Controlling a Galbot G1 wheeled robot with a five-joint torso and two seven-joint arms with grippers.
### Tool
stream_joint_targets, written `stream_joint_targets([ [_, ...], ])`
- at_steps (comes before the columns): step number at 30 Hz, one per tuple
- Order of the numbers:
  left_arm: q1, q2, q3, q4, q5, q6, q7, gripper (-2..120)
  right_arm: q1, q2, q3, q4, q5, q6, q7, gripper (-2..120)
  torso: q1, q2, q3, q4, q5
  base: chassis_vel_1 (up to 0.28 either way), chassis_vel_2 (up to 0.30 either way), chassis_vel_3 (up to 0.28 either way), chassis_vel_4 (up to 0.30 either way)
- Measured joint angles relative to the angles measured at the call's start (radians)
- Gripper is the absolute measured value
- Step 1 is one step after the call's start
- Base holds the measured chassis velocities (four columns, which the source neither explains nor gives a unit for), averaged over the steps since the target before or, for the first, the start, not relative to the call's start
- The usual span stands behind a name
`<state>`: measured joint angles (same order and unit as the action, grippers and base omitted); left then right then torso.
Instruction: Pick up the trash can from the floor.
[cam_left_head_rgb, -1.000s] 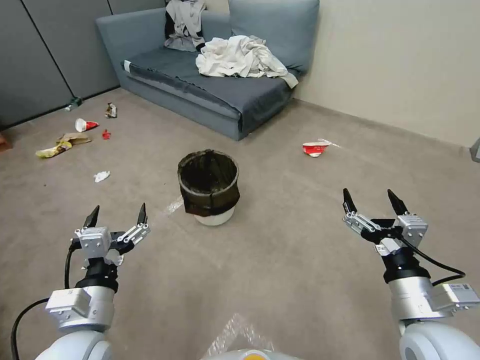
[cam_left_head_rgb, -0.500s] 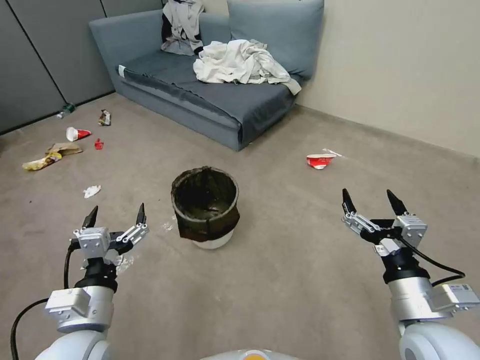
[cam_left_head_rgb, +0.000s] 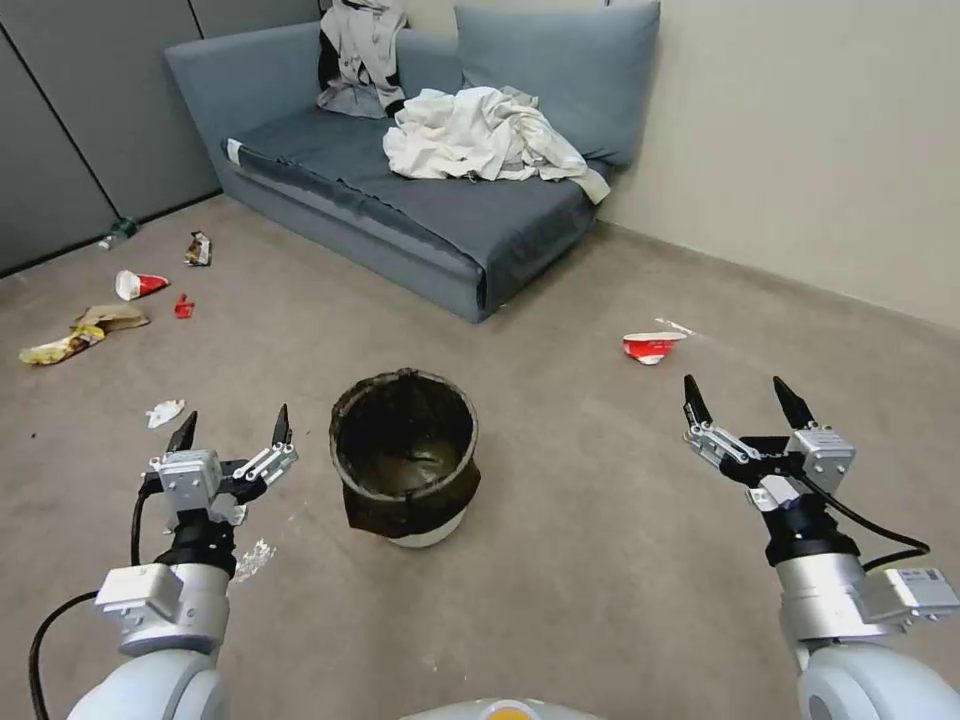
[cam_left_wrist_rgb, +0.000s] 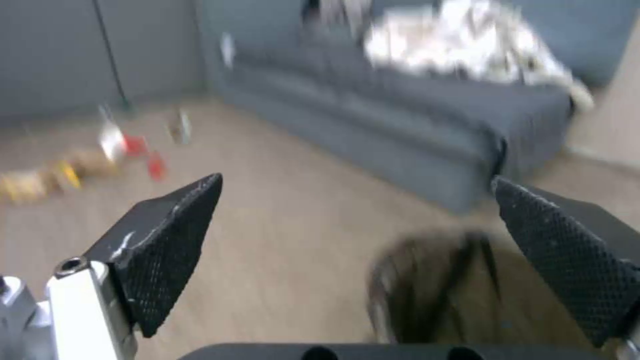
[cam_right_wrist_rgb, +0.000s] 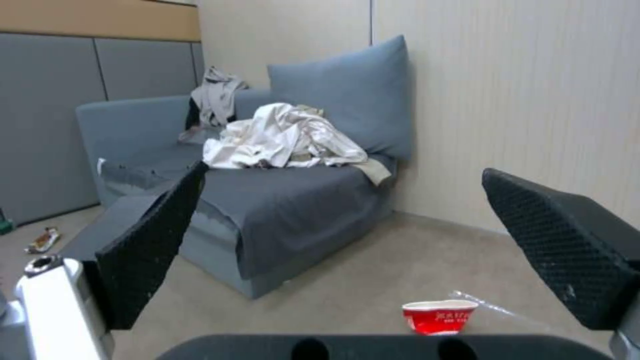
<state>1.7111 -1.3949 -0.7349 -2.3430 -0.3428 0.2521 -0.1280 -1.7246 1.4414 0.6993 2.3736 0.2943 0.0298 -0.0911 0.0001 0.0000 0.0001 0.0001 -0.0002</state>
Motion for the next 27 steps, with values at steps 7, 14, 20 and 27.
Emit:
stream_joint_targets([
  [7, -0.099, 0.115, 0.042, 0.061, -0.233, 0.228, -0.104, 100, -0.008, -0.005, 0.006, 0.005, 0.0, 0.01, -0.002, 100, 0.0, 0.0, 0.0, -0.0001, 0.0001, 0.0, 0.0, 0.0, 0.0],
  [14, -0.2, 0.184, 0.088, 0.154, -0.398, 0.341, -0.206, 100, -0.012, -0.004, 0.01, 0.012, 0.0, 0.011, -0.002, 100, 0.0, 0.0, 0.0, 0.0, 0.0001, 0.0, 0.0, 0.0, 0.0],
  [20, -0.344, 0.247, 0.159, 0.271, -0.584, 0.416, -0.32, 100, -0.019, -0.003, 0.025, 0.019, 0.0, 0.011, 0.0, 100, 0.0, 0.0, 0.0, -0.0002, 0.0002, 0.0, 0.0, 0.0, 0.0],
  [27, -0.429, 0.265, 0.224, 0.358, -0.637, 0.433, -0.362, 100, -0.029, 0.0, 0.034, 0.021, 0.001, 0.016, 0.004, 100, 0.0, 0.0, 0.0, -0.0001, 0.0001, 0.0, 0.0, 0.0, 0.0],
])
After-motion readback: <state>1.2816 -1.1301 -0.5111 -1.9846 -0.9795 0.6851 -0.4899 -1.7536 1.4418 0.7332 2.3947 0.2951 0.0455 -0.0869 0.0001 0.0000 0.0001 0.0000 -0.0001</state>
